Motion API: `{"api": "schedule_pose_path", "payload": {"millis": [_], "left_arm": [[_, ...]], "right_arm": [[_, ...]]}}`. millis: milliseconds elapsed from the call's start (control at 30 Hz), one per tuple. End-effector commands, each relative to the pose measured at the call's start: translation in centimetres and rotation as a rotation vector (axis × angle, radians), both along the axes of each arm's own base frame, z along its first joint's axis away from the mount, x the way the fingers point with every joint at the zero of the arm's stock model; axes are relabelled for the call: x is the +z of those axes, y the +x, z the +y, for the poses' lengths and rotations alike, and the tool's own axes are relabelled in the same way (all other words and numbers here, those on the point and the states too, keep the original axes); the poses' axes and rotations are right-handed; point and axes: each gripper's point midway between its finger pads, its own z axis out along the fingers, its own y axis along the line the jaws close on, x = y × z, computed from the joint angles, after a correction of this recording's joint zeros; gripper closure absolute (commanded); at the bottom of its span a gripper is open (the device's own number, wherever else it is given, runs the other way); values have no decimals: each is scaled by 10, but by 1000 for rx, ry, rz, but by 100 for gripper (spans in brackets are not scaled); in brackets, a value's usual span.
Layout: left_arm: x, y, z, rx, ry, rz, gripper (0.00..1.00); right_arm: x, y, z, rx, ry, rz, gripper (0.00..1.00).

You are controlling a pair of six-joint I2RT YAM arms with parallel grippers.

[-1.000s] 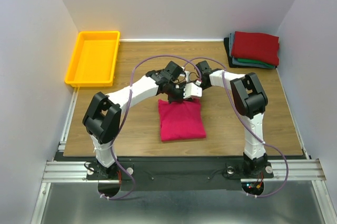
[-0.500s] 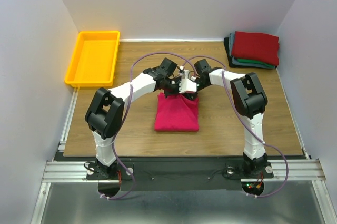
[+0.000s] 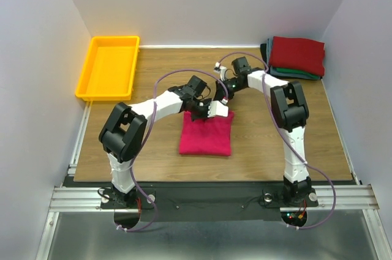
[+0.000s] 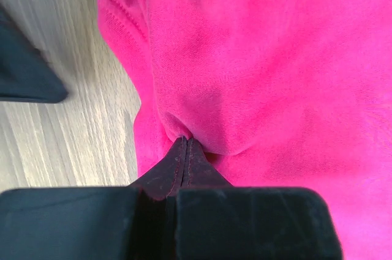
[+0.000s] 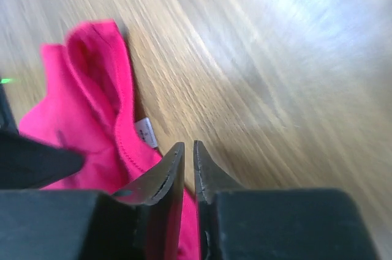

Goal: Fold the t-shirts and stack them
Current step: Fold the tshirt

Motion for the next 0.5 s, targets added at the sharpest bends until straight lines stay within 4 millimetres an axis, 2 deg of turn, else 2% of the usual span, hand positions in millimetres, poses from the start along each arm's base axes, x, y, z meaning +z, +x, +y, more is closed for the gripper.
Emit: {"api": "schedule_pose_path", "payload": {"millis": [0, 133, 233, 333, 467], "left_arm": [[40, -7, -10, -40, -79, -65, 100], [44, -20, -14, -76, -78, -72, 100], [43, -30, -16, -91, -77, -48, 100], [44, -42, -15, -92, -82, -29, 100], [57, -51, -15, -79, -113, -31, 100]], "right_arm": [[-31, -38, 19, 76, 56, 174, 87], [-48, -67, 25, 113, 102, 301, 92], [-56, -85, 22, 126, 117, 362, 95], [-56, -102, 19, 140, 138, 407, 96], [-54, -125, 18, 164, 162, 461, 97]]}}
